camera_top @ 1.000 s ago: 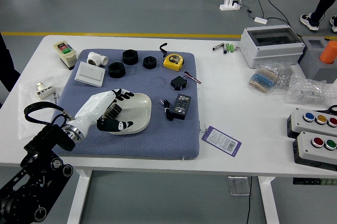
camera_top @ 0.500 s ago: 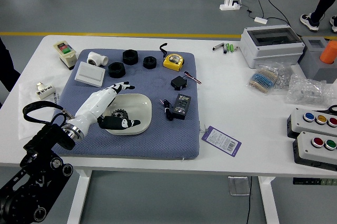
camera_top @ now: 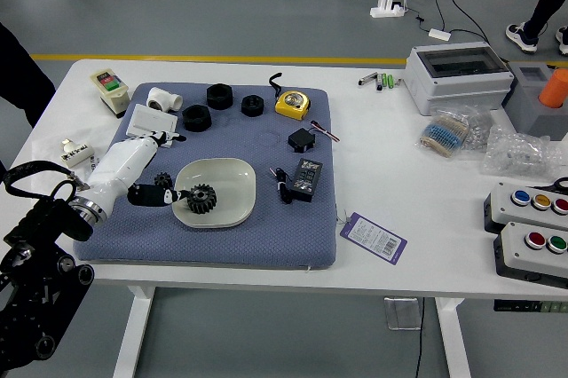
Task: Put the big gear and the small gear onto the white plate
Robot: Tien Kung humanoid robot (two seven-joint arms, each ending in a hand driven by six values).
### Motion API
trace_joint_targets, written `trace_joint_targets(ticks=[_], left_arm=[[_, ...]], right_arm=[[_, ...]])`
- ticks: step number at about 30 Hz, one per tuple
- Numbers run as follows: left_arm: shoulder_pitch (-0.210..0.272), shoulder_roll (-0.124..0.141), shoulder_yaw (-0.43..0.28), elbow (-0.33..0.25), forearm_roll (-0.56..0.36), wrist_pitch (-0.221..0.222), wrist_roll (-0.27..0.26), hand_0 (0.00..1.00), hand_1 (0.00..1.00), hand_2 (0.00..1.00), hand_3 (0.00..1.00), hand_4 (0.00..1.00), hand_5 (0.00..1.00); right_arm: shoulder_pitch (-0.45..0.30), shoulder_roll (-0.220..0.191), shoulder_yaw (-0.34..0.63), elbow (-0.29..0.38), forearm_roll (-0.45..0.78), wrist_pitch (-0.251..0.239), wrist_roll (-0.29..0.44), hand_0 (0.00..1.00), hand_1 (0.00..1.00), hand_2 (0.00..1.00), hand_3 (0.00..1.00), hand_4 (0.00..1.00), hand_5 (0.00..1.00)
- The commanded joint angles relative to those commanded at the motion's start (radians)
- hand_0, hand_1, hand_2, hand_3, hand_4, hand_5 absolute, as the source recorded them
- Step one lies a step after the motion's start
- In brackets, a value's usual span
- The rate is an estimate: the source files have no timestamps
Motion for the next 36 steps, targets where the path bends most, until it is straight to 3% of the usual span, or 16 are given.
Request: trace_joint_targets(ticks=[5,15,36], left_arm=[[-0.021,0.012,0.012,0.052,0.0,0.006,-0.01,0.74,0.756,0.812,0.759,0.767,0.002],[-0.064,0.013,0.022,0.129,0.0,0.013,-0.019,0.73,0.749,0.806,0.755,0.773,0.002],[-0.13,0.043,0.086,0.22,0.0,-0.014,-0.013,0.722,0.756,0.812,0.757,0.784,0.002]], right_arm=[[-0.001,0.0,0.0,0.0,0.001,-0.001,0.001,0.71,0.711,0.735,0.563,0.793,0.649],[0.002,0.001,0.007,0.0,0.003,-0.002,0.001,0.71,0.711,0.734,0.563,0.793,0.649],[0.008,-0.002,0.014,0.001,0.003,-0.005,0.002,0.71,0.71,0.734,0.563,0.793,0.649]])
